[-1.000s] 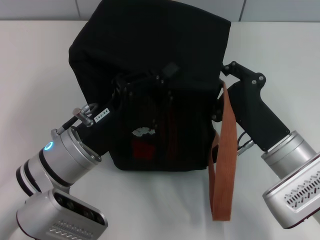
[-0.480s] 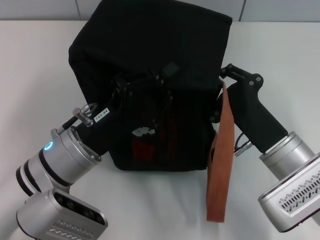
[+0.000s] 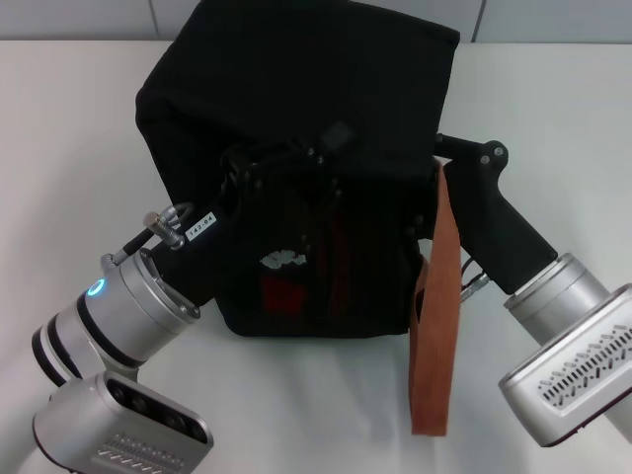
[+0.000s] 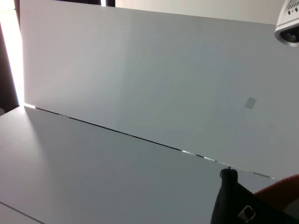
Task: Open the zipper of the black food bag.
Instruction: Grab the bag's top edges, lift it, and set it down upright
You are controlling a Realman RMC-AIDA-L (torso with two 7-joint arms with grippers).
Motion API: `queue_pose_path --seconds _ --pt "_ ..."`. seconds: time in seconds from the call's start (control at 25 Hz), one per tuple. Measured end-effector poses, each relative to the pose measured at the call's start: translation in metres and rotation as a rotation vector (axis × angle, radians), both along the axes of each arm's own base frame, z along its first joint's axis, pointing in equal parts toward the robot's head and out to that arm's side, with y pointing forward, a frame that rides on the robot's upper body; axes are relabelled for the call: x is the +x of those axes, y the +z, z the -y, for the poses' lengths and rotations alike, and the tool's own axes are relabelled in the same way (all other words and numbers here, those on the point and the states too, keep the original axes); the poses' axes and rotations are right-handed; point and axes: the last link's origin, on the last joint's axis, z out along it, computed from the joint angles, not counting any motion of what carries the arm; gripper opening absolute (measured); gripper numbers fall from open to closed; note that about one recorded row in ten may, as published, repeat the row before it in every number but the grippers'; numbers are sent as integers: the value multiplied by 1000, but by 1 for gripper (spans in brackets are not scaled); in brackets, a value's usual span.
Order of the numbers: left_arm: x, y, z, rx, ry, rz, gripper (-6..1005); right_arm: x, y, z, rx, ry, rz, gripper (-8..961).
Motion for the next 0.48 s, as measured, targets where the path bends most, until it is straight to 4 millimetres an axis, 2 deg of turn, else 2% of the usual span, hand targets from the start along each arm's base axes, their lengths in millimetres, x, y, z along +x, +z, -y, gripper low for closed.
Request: queue_pose_path --seconds 0.24,0.48 --pt "0 0 -1 -1 4 3 84 3 -2 1 -12 -15 13 8" --pt "1 1 -2 3 10 15 85 23 -13 12 -69 -109 62 9"
